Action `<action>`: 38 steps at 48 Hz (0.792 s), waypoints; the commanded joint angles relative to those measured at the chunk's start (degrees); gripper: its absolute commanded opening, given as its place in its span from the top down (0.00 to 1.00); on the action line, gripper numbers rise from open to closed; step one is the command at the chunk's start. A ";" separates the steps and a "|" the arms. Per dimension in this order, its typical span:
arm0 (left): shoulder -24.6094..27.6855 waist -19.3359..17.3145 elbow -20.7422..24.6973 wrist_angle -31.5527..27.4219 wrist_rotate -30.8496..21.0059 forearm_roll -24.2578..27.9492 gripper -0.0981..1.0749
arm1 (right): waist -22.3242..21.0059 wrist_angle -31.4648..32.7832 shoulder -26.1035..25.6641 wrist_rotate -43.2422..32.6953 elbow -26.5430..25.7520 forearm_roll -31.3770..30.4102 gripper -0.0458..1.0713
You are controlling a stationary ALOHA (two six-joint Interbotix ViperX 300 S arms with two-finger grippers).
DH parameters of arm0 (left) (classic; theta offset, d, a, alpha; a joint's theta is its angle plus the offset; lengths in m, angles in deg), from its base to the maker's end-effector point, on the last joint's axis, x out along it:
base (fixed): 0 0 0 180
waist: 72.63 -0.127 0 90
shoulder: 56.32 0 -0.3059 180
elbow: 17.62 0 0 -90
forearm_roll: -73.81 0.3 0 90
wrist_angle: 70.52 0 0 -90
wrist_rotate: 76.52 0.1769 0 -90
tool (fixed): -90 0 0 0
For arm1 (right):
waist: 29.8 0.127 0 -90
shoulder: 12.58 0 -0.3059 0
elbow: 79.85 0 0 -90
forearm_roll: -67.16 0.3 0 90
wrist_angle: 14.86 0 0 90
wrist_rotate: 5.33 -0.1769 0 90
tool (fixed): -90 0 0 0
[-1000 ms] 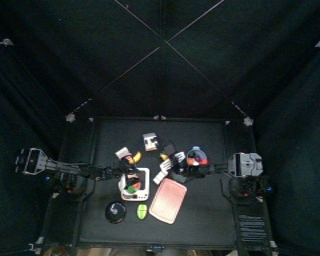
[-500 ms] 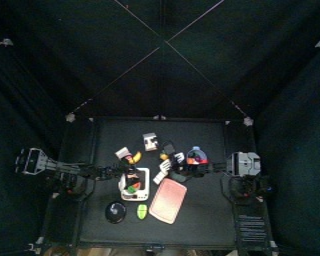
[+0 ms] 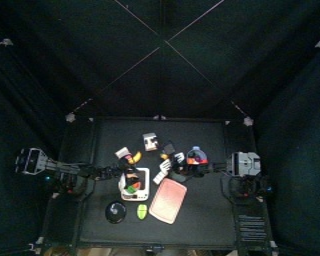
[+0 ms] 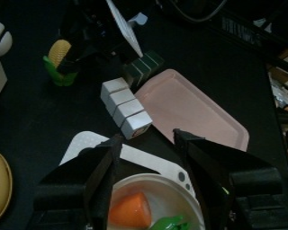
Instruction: Grab corn
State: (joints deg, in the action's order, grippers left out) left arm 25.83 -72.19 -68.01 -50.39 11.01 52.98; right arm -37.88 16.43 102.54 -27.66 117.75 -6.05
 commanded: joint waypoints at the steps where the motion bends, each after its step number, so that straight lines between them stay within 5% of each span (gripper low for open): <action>1: -0.26 0.00 0.62 0.44 0.00 -0.18 0.18 | -0.35 0.00 -2.46 -0.09 -0.70 -0.26 0.32; 20: -0.26 0.09 1.14 0.53 0.09 -0.18 0.18 | 3.69 -2.02 -11.95 0.26 3.43 -4.92 0.32; 38: 0.88 1.93 1.76 3.34 0.09 -0.18 0.18 | 10.28 -3.69 -22.68 0.35 12.48 -13.36 0.32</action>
State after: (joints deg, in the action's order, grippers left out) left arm 26.19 -70.79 -67.92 -48.64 11.01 52.72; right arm -28.57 13.09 83.90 -27.31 129.09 -17.04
